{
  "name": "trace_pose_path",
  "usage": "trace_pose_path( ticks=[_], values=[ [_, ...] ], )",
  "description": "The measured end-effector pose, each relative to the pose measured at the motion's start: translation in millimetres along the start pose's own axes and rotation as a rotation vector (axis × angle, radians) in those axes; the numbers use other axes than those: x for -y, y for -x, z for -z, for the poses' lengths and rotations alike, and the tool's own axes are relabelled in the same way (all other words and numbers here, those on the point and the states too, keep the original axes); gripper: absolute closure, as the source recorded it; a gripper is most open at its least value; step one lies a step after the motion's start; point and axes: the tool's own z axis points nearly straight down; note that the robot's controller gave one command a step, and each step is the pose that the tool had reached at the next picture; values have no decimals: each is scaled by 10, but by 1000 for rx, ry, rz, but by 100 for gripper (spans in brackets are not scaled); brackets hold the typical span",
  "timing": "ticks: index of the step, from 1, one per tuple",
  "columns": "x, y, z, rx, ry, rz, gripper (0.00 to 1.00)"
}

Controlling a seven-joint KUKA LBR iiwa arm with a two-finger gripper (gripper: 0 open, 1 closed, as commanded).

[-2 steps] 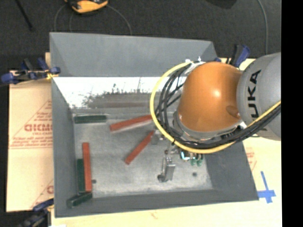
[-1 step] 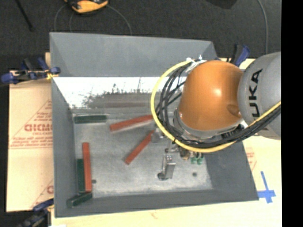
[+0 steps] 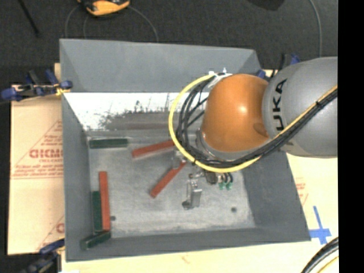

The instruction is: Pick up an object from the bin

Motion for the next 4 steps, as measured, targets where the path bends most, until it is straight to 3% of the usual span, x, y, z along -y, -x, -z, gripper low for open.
trace_pose_path(
  ticks=[1, 2, 3, 4],
  values=[
    [30, 478, -252, -5, 1, -127, 0],
    [45, 676, -324, -3, 1, 70, 0],
    [120, 545, -951, -1, 2, 188, 0],
    [235, 613, -1208, -3, 1, 237, 100]
  ],
)
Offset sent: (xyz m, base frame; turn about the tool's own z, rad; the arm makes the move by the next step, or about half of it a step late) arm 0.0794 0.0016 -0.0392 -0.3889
